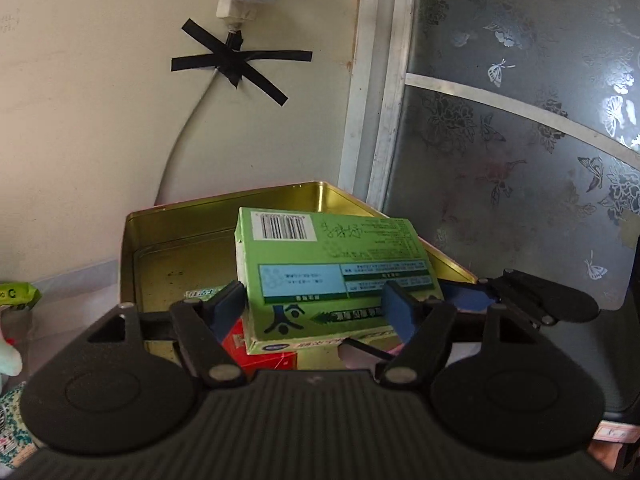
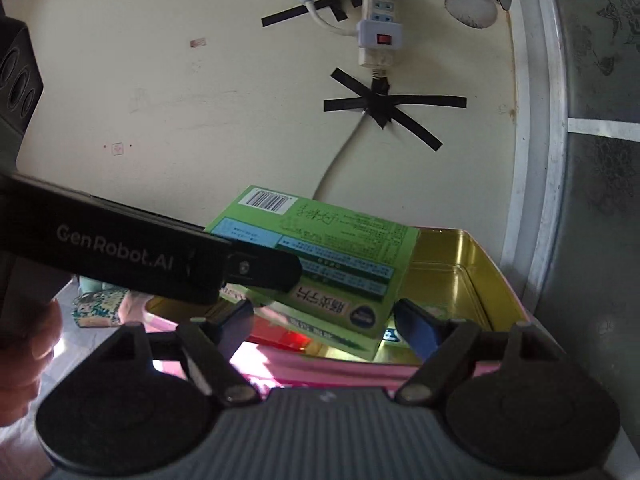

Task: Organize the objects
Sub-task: 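Lift the green tissue box into the pink tin and release it, then move the right gripper to the small floral tissue pack and grasp it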

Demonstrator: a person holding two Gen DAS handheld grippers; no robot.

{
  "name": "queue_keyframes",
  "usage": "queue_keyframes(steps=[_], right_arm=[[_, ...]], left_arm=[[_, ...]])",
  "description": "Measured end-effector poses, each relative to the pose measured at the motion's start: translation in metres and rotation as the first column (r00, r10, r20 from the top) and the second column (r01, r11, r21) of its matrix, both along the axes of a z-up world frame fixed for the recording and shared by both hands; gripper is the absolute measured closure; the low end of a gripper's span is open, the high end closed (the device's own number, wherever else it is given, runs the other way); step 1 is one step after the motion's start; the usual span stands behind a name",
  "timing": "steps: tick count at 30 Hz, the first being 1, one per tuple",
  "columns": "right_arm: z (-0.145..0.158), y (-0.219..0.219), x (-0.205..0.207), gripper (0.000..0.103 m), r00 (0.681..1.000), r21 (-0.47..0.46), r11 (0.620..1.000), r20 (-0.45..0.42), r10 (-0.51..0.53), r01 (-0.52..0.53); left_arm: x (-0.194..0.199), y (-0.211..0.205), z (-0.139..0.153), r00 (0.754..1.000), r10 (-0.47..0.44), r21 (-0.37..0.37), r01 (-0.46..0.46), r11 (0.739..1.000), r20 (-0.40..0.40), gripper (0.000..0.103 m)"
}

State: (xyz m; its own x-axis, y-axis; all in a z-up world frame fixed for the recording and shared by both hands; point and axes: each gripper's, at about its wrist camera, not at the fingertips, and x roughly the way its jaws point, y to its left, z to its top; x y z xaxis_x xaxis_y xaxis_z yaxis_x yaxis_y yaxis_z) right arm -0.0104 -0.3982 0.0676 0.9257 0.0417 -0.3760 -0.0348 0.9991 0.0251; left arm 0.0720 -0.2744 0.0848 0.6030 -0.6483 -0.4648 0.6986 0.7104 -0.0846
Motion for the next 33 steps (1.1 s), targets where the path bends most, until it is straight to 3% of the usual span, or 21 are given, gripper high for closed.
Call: queue_keyframes(steps=[4,7,9,19,23,26,30,33], right_arm=[[-0.011,-0.02,0.023,0.022,0.998,0.005,1.0,-0.056,-0.011,0.011],[-0.018,-0.024,0.033,0.008,0.996,0.023,0.999,-0.079,-0.042,0.044],[-0.02,-0.025,0.027,0.0,0.996,0.039,0.997,-0.063,-0.061,0.063],[-0.007,-0.02,0.009,0.0,0.983,0.177,0.967,-0.046,-0.178,0.183],[0.008,0.014,-0.012,0.0,0.978,0.222,0.952,-0.058,-0.202,0.21],[0.01,0.05,-0.043,0.0,0.968,0.239,0.94,-0.012,-0.249,0.245],[0.001,0.092,-0.074,0.0,0.987,0.278,0.948,-0.081,-0.138,0.155],[0.001,0.125,-0.104,0.0,0.993,0.283,0.953,-0.085,-0.083,0.104]], left_arm=[[0.021,-0.017,-0.013,0.998,0.033,0.026,-0.032,0.999,-0.054,0.023],[0.026,-0.012,-0.015,0.994,0.087,0.021,-0.086,0.996,-0.062,0.021],[0.023,0.001,-0.013,0.992,0.113,-0.002,-0.114,0.994,-0.053,0.014],[-0.011,0.064,-0.009,0.988,0.151,-0.054,-0.153,0.987,-0.036,0.005],[-0.027,0.094,-0.008,0.984,0.18,-0.09,-0.181,0.979,-0.019,0.002],[-0.037,0.131,-0.004,0.971,0.237,-0.141,-0.235,0.962,0.001,0.001],[-0.04,0.176,-0.001,0.941,0.338,-0.147,-0.335,0.931,-0.004,0.001],[-0.042,0.205,-0.002,0.921,0.387,-0.175,-0.387,0.905,-0.036,0.001]])
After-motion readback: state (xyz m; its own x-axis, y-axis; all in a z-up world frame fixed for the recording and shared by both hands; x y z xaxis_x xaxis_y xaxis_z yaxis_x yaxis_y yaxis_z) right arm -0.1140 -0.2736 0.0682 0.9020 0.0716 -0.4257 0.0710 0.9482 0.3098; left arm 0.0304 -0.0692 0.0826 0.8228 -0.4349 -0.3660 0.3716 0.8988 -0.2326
